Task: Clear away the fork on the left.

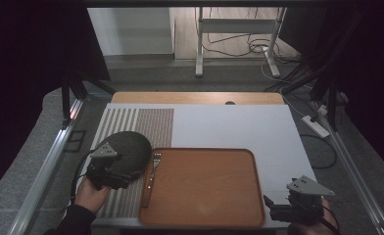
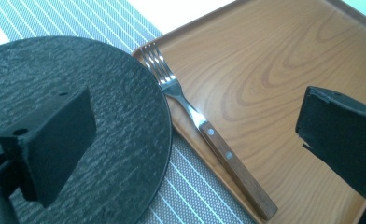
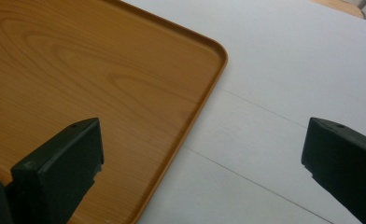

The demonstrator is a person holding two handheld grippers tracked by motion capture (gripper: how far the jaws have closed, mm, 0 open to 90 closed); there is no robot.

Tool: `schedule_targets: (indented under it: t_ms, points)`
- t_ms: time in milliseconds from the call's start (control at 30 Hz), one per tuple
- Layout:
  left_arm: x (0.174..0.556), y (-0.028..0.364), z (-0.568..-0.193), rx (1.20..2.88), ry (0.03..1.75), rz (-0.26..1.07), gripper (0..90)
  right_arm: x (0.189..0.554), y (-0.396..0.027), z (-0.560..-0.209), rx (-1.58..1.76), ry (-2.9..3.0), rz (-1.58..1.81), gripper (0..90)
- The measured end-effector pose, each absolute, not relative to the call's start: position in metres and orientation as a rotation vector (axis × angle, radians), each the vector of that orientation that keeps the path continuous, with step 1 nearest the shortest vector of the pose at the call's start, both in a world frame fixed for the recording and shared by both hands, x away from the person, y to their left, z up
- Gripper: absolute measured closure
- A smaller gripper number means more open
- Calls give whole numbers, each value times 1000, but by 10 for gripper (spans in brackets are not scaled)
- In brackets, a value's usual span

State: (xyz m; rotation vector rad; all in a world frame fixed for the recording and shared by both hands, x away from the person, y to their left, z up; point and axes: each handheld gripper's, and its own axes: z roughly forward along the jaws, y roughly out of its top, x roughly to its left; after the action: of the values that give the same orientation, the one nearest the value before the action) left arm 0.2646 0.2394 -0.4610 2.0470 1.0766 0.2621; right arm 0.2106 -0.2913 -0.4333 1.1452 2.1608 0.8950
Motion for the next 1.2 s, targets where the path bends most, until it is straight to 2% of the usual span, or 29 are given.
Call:
schedule_targets:
  t_ms: [1200]
  points:
    - [212, 275, -466, 1991, 1166, 249, 0, 213, -293, -433, 1136, 2147, 920, 0]
